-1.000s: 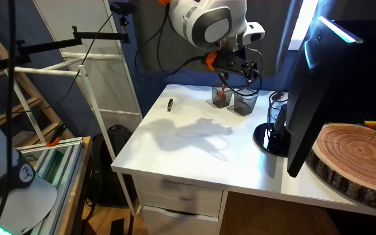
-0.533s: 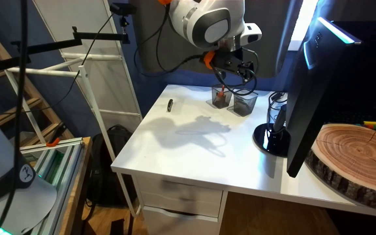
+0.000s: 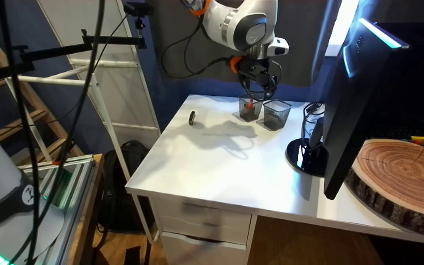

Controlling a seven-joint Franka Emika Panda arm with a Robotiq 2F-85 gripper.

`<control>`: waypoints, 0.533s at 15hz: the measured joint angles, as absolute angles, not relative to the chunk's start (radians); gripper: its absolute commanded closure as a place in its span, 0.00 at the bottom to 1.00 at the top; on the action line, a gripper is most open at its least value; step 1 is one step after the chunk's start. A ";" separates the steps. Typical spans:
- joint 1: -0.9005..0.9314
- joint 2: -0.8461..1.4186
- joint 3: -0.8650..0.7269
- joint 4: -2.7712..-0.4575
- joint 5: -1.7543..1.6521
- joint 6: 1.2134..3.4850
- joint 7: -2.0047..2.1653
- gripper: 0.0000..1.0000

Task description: Move one bin to the front of the desk

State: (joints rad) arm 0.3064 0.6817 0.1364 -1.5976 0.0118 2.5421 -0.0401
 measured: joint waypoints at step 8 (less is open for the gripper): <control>0.408 0.928 0.129 -1.244 -0.006 2.372 0.105 0.00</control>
